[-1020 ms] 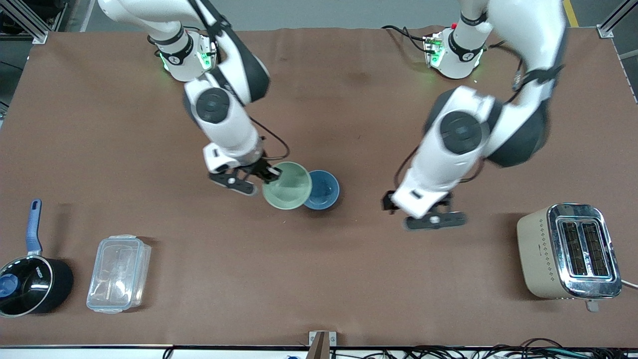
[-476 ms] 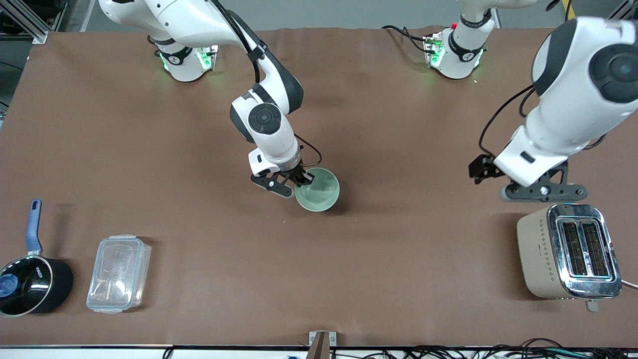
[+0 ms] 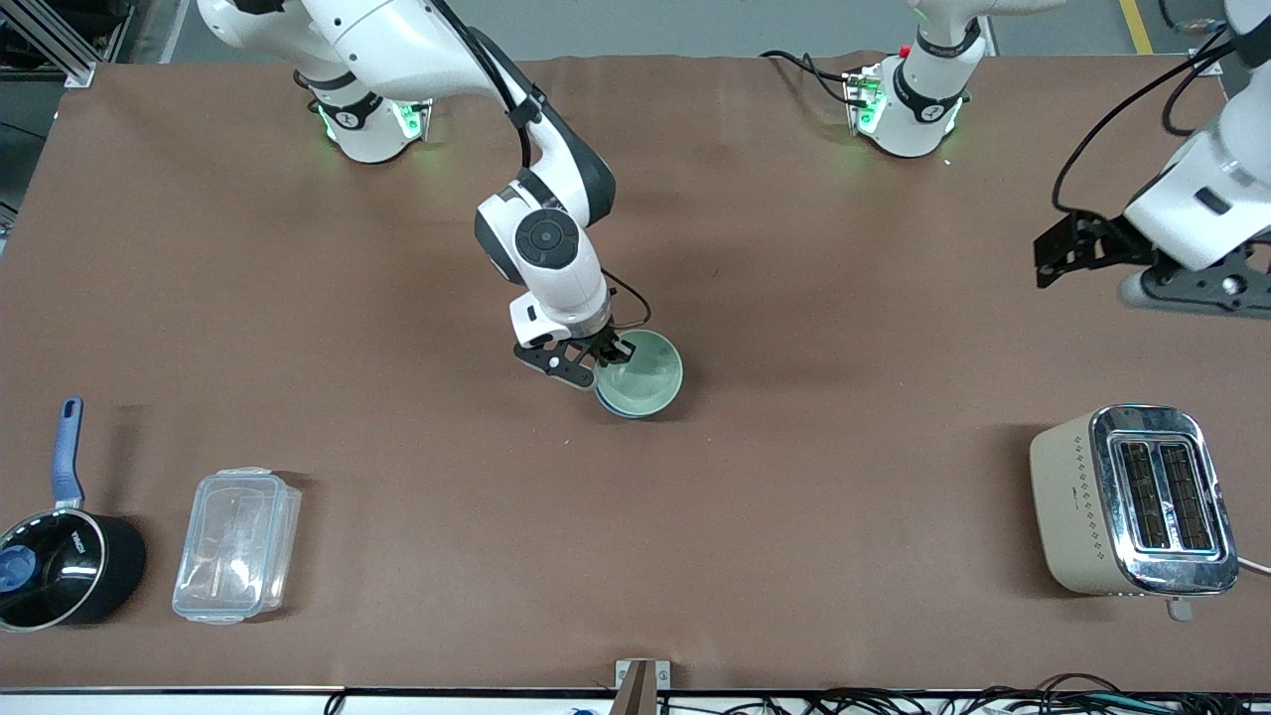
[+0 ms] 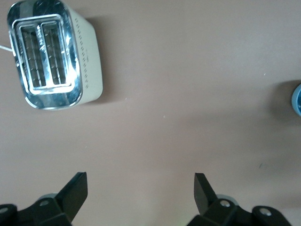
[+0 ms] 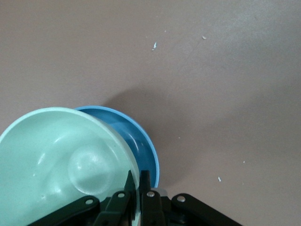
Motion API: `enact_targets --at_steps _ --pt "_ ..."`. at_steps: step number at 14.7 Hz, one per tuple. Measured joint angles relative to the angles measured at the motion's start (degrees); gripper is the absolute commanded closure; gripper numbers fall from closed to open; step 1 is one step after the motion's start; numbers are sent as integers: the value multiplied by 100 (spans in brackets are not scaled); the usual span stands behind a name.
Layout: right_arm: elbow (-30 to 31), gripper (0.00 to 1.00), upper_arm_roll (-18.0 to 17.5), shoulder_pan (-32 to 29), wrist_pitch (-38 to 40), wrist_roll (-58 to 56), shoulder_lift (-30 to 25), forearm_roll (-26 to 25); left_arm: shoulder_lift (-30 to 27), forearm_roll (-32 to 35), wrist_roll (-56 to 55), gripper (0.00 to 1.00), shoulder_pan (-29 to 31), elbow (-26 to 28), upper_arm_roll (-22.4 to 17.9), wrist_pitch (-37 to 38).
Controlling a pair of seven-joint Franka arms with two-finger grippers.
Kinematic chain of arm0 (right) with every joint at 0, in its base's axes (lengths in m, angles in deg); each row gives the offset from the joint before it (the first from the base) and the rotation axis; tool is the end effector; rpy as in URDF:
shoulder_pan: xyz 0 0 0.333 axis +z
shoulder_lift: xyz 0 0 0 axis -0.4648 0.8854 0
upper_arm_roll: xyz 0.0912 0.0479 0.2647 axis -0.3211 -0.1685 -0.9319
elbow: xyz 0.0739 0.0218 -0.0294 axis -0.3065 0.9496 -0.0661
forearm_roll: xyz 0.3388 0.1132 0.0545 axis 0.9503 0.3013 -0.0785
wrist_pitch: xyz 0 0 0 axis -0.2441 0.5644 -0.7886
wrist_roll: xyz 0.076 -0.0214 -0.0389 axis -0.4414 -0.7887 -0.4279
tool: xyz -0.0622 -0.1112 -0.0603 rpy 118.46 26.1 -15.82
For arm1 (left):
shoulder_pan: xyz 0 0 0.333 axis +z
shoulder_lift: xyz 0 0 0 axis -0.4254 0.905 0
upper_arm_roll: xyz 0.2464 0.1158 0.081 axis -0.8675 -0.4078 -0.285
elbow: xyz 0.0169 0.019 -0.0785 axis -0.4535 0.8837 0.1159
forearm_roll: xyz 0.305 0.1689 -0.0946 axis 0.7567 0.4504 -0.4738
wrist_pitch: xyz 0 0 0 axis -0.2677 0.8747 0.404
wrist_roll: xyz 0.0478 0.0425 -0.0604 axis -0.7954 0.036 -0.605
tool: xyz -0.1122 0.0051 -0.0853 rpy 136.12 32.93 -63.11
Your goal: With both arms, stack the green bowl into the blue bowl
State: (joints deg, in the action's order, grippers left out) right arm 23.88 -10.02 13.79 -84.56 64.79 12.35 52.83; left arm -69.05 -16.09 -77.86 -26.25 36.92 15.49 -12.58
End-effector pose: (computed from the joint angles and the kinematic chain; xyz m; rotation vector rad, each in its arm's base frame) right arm 0.4849 0.4256 0.2222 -2.9596 0.7056 -0.0175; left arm 0.5290 -0.0771 0.5715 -3.0783 0.2398 0.0265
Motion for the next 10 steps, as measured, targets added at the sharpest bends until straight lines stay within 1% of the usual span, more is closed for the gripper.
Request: enact_targets --at_steps 3,5,6,7,8,9,10 --pt "43 93 13 1 -2 0 25 0 -450 -139 35 0 104 523 -4 14" --pt "63 91 13 8 -2 1 31 0 -636 -153 30 0 121 741 -4 31" --pt "68 84 13 20 -4 1 40 0 -676 -155 20 0 122 787 -4 64" --pt "70 68 13 35 -4 3 49 0 -695 -155 18 0 122 816 -4 80" --pt "70 37 13 47 -4 7 55 0 -698 -155 17 0 122 831 -4 82" --pt "70 15 13 53 -5 10 58 0 -697 -155 17 0 122 843 -4 82" --pt "67 4 15 53 -8 19 58 0 -697 -156 17 0 121 850 -1 82"
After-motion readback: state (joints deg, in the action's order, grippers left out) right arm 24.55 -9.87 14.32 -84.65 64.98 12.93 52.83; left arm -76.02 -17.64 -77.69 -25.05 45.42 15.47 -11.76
